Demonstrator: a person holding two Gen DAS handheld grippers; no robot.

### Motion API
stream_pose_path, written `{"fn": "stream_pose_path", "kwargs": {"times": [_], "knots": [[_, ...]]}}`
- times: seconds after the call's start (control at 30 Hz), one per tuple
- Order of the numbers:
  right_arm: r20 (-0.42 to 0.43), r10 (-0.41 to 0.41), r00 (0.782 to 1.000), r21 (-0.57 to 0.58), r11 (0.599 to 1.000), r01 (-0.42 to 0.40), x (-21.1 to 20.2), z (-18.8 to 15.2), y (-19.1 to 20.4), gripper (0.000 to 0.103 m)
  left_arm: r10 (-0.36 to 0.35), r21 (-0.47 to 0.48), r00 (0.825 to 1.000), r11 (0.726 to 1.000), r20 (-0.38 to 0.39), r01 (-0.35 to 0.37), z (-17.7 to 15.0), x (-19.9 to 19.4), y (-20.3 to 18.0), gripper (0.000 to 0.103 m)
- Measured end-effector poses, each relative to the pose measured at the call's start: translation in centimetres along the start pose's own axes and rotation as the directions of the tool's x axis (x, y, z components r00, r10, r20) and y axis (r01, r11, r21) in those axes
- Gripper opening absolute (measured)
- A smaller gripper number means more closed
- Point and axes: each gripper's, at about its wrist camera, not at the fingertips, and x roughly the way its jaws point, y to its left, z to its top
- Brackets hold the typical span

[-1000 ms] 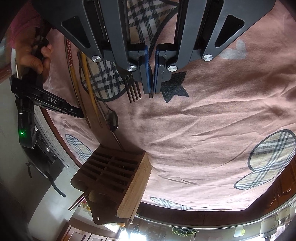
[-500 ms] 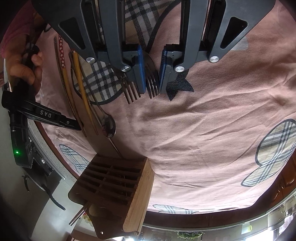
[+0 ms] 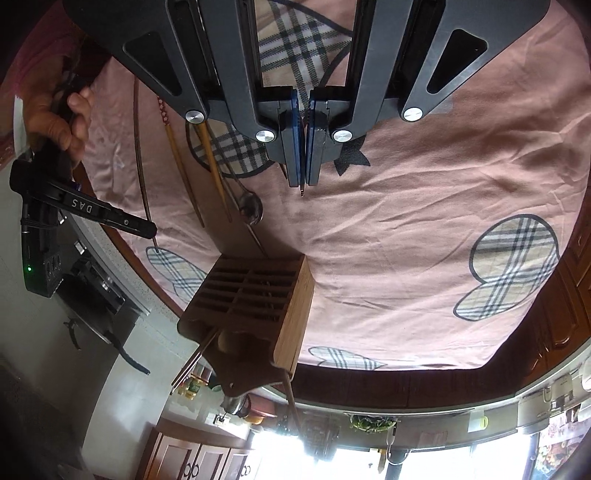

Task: Organize utensils
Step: 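Lift the left tool's fork over the holder while the right tool carries its chopstick there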

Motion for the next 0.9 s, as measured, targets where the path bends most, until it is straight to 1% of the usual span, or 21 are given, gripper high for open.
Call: {"fn": "stream_pose_path", "kwargs": {"times": [0.13,0.17,0.3,0.4,0.53,0.7,0.9], "knots": [[0.073,0.015,0.997,0.001,1.0,-0.015,-2.8,0.7,0.8,0.004,-0.002,-0.007,0.998,1.0,0.062,0.002,0.4,-2.2,-0.2,0.002],[0.092,0.009,0.996,-0.001,1.0,-0.009,-3.5,0.8,0.9,0.004,-0.003,-0.008,0.997,1.0,0.078,0.003,0.5,-2.8,-0.3,0.002],[0.167,0.007,0.986,-0.012,1.0,-0.005,-6.1,1.4,1.3,0.004,-0.005,-0.011,0.991,1.0,0.137,0.006,1.2,-4.7,-0.7,0.002],[0.209,0.006,0.978,-0.018,1.0,-0.003,-7.6,1.9,1.5,0.004,-0.004,-0.014,0.986,1.0,0.167,0.006,1.5,-5.7,-0.8,0.002],[0.248,0.01,0.969,-0.018,1.0,-0.006,-8.8,2.3,1.7,0.004,0.0,-0.025,0.98,1.0,0.198,0.005,2.0,-6.6,-0.8,0.002],[0.273,0.013,0.962,-0.022,1.0,-0.008,-9.8,2.3,1.9,0.004,0.015,-0.044,0.971,0.999,0.238,-0.004,2.5,-7.4,-0.6,0.002],[0.324,0.02,0.946,-0.016,1.0,-0.016,-10.6,2.6,1.9,0.004,0.049,-0.05,0.955,0.998,0.294,-0.036,3.4,-8.3,-0.8,0.002]]}}
